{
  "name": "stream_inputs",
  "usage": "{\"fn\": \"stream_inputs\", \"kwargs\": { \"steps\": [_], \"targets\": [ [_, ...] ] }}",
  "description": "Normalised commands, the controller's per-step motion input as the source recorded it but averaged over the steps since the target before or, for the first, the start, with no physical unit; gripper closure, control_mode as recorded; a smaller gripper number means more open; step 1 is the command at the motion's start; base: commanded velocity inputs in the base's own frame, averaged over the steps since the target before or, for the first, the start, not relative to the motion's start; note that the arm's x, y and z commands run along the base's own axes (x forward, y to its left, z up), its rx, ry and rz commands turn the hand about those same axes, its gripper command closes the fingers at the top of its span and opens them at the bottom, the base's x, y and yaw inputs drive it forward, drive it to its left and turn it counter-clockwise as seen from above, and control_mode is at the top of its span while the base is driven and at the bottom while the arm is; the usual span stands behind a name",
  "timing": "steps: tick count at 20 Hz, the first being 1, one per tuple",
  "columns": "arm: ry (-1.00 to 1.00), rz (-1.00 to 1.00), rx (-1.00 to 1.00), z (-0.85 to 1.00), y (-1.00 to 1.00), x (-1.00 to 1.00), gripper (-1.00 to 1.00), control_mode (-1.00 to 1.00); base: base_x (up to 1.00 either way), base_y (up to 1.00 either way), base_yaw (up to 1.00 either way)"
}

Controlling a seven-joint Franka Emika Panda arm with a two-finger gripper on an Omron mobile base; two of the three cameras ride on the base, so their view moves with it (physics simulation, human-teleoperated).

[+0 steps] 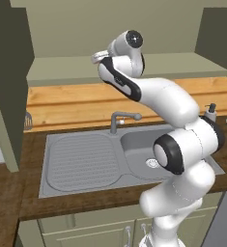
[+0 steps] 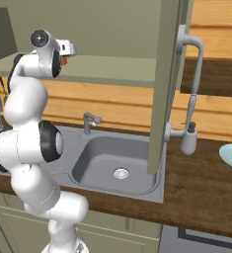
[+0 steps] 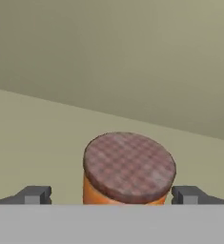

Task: From the different types of pastries on the counter, select a croissant and place it on the cutting board. Then retrieve a jar of jam from the cabinet and place it alongside the croissant on the cutting board.

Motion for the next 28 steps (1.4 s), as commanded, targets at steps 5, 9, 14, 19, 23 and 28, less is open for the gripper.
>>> {"fn": "stream_inputs", "kwargs": {
  "steps": [5, 9, 14, 19, 23, 28],
  "targets": [
    [0.03, 0.0, -0.01, -0.1, 0.0, 0.25, 1.0, -1.0, 0.0, 0.0, 0.0],
    [0.03, 0.0, -0.01, -0.12, 0.0, 0.13, 1.0, -1.0, 0.0, 0.0, 0.0],
    [0.02, 0.0, 0.0, -0.04, 0.0, 0.03, 1.0, -1.0, 0.0, 0.0, 0.0],
    [0.0, 0.0, 0.0, 0.0, 0.0, 0.0, 1.0, -1.0, 0.0, 0.0, 0.0],
    [0.0, 0.0, 0.0, 0.0, 0.0, 0.0, 1.0, -1.0, 0.0, 0.0, 0.0],
    [-0.02, 0.0, 0.01, -0.08, -0.08, -0.21, 1.0, -1.0, 0.0, 0.0, 0.0]
  ]
}}
